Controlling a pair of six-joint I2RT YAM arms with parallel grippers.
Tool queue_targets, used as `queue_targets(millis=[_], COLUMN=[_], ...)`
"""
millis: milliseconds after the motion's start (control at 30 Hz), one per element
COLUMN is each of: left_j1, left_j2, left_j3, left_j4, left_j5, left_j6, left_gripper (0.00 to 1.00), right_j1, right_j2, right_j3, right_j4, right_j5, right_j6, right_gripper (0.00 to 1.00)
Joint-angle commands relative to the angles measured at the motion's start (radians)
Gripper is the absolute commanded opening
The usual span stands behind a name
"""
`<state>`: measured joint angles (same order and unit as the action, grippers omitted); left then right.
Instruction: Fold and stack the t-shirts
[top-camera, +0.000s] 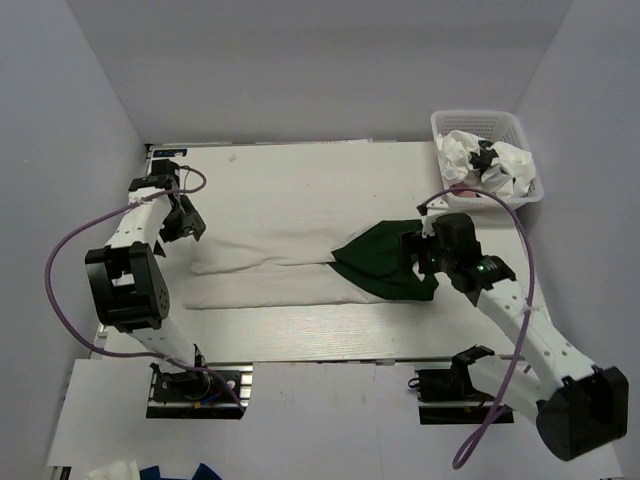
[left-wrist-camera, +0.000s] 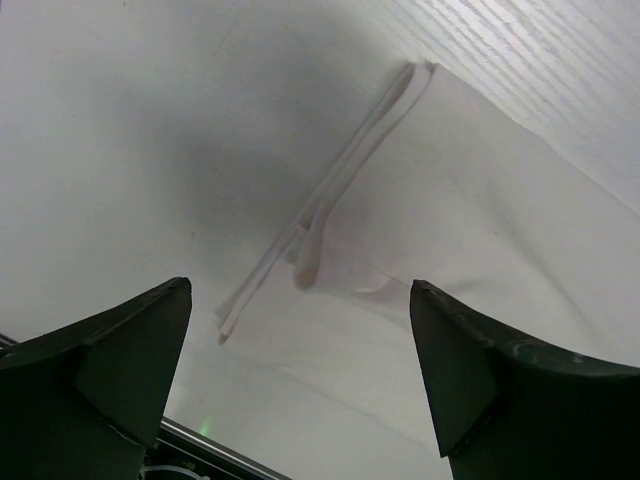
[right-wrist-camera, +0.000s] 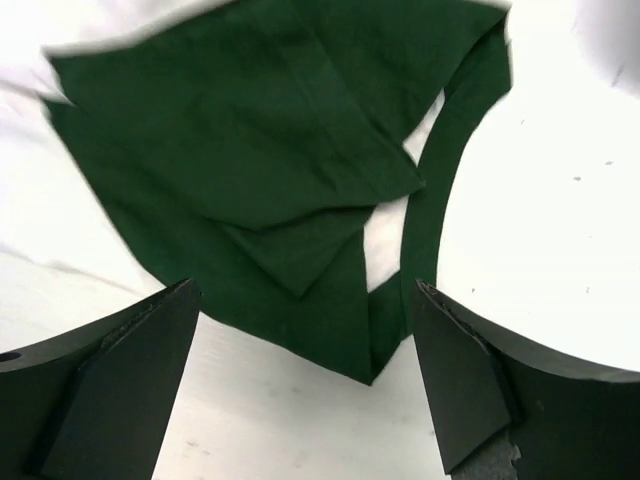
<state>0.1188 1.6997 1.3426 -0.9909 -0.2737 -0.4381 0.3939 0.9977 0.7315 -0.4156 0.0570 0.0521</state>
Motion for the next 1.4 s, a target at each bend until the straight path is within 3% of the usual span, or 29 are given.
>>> queue_targets(millis=[0,200,300,433,633,767,833,967,1000,1067,1100,1167,1233,1300,1367], left_j1=[0.001,-0.013,-0.031,-0.051,-0.096,-0.14,-0.172,-0.248,-0.264,-0.307,-0.321,-0.355,-0.367,-0.376,-0.386], left_j2=[-0.091,-0.091,-0.052,0.003,0.044,-0.004,-0.061,-0.199,-0.233,-0.333,-0.365,-0.425,-0.475,-0.476,-0.395], left_j3=[0.032,0.011,-0.04,-0.097,-0.217,-0.322,-0.358,-0.509,-0.539,-0.574,-0.574,-0.513,-0.402,-0.347,-0.278], left_j4=[-0.018,0.119,0.178,0.189,0.091,0.009,-0.037,-0.055,-0.042,-0.054,-0.064,-0.11,-0.136,-0.094,-0.049], left_j5=[0.048,0.349,0.428,0.429,0.367,0.324,0.361,0.499,0.543,0.646,0.672,0.688,0.633,0.541,0.47], left_j6=[-0.027,-0.027,-0.027,-0.036,-0.045,-0.077,-0.077,-0.097,-0.097,-0.097,-0.097,-0.087,-0.086,-0.102,-0.076], left_gripper=[1.0,1.0,1.0,1.0,1.0,1.0,1.0,1.0,1.0,1.0,1.0,1.0,1.0,1.0,1.0], right_j1=[-0.004,-0.001,-0.001,-0.001,-0.007,-0.027,-0.032,-0.063,-0.067,-0.073,-0.072,-0.066,-0.063,-0.055,-0.04], right_j2=[-0.079,0.089,0.205,0.347,0.58,0.836,0.909,1.245,1.286,1.406,1.464,1.501,1.443,1.377,1.221], right_j3=[0.0,0.071,0.117,0.157,0.226,0.376,0.492,0.748,0.922,1.055,1.206,1.412,1.451,1.389,1.199], right_j4=[0.095,0.152,0.181,0.161,0.106,0.066,0.055,0.052,0.046,0.0,-0.009,0.006,0.021,0.095,0.155], right_j5=[-0.003,-0.169,-0.204,-0.186,-0.161,-0.138,-0.146,-0.187,-0.216,-0.252,-0.262,-0.279,-0.313,-0.345,-0.295], right_j6=[0.092,0.155,0.21,0.323,0.341,0.321,0.312,0.284,0.272,0.221,0.201,0.141,0.091,0.078,0.06], right_gripper=[0.9,0.9,0.9,0.9,0.9,0.9,0.9,0.9,0.9,0.9,0.9,0.9,0.9,0.9,0.9])
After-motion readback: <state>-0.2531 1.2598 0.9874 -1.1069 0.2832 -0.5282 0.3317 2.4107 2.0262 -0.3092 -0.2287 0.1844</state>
